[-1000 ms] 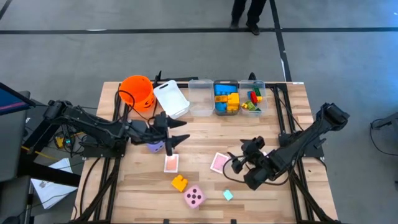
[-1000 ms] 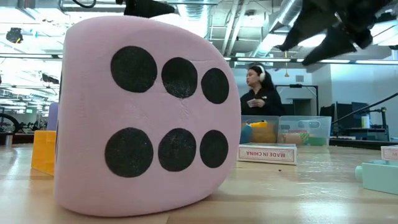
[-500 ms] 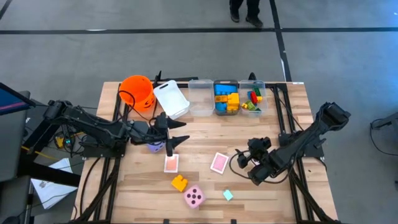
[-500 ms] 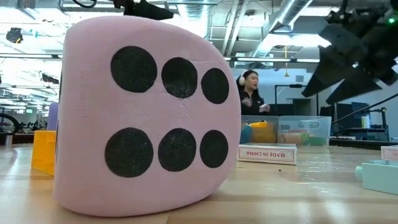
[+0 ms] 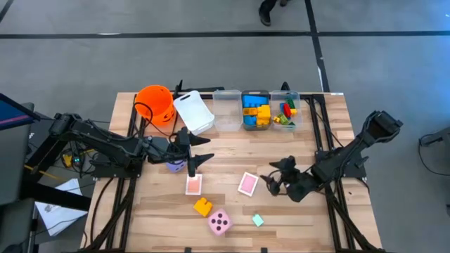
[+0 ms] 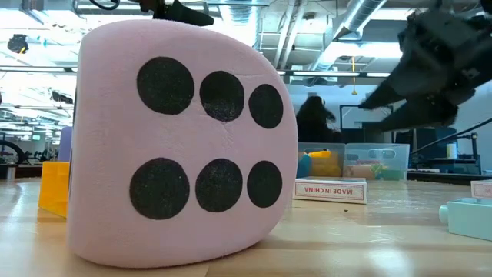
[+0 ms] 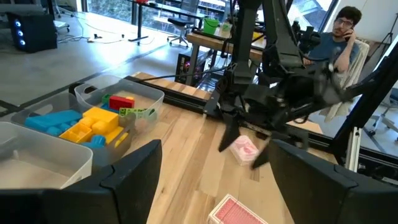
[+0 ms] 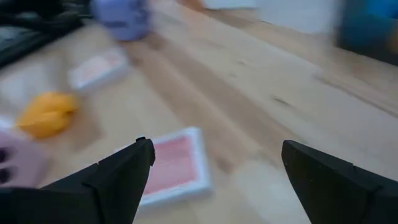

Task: Pick & Place Toys
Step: Put the red deck of cards into the left transparent bin

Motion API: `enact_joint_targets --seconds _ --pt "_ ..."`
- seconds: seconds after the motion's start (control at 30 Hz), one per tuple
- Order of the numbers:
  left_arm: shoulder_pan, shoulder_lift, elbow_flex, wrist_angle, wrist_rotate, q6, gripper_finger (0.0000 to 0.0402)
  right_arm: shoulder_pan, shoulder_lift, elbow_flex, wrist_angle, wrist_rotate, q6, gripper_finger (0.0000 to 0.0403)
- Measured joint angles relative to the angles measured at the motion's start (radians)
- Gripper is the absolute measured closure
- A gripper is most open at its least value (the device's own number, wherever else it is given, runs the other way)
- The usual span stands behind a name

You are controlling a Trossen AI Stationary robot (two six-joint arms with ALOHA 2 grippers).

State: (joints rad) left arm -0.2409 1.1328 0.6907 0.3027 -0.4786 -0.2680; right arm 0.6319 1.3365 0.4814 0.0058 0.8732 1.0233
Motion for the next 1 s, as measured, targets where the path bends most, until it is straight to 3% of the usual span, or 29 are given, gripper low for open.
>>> enact_joint_targets --seconds 0.13,0.23,0.43,0.67,1.0 --pt "0.000 0.000 -0.001 -0.028 0.000 0.000 0.0115 0.000 0.048 -0.015 0.230 -0.048 -0.210 0.0052" --pt "0.000 0.000 -0.001 -0.050 0.001 0.000 0.0115 -0.006 0.097 -0.014 0.310 -0.070 -0.268 0.0052" --pt "0.000 0.000 -0.001 -0.068 0.001 0.000 0.0115 -0.052 0.212 -0.013 0.354 -0.074 -0.094 0.0051" --pt "0.000 0.000 -0.001 -0.070 0.001 0.000 0.0115 -0.093 0.318 -0.015 0.351 -0.201 0.149 0.0052" --pt "0.000 0.000 -0.001 -0.094 0.001 0.000 0.0115 -0.109 0.373 0.067 0.354 -0.218 -0.107 0.0053"
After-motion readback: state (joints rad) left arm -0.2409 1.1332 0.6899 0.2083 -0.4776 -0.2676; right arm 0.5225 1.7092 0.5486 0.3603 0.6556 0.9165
